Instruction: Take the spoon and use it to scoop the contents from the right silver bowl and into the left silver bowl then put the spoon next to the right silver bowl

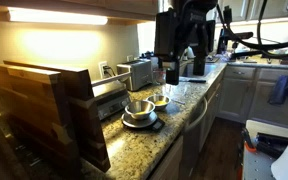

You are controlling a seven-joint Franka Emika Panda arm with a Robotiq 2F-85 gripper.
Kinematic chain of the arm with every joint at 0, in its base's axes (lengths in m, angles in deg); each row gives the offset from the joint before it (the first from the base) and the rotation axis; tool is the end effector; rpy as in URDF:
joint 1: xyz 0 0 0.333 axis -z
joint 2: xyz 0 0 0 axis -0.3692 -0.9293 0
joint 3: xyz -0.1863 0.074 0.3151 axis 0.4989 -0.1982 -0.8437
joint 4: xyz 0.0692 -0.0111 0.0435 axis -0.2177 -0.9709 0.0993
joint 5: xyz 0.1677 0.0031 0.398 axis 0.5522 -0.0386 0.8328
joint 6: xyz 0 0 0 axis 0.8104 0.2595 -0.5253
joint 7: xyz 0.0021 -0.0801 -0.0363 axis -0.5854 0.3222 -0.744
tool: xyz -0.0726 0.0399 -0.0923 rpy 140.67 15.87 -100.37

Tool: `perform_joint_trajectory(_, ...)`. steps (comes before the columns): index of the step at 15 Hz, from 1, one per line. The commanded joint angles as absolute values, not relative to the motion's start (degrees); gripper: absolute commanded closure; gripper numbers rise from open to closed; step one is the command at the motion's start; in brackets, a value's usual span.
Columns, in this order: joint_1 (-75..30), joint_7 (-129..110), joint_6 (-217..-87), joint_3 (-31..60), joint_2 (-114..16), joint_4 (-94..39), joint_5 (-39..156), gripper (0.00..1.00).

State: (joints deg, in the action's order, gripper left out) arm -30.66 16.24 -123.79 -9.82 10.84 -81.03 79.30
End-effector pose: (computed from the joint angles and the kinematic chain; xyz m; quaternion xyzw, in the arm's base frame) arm 0.2788 0.2059 0.5099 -0.9950 0.0928 -0.0045 0.0364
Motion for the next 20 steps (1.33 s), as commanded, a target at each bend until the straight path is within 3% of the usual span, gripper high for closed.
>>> perform_joint_trajectory(1, -30.7, 16.3, -123.7, -9.8, 10.8, -80.9, 79.2, 0.0)
perform_joint_trajectory(9, -30.2, 15.8, -123.3, -9.1, 10.9, -80.8, 78.6, 0.0)
perform_joint_trajectory(20, -26.3, -4.2, -122.3, 2.5, 5.6, -80.3, 68.1, 0.0)
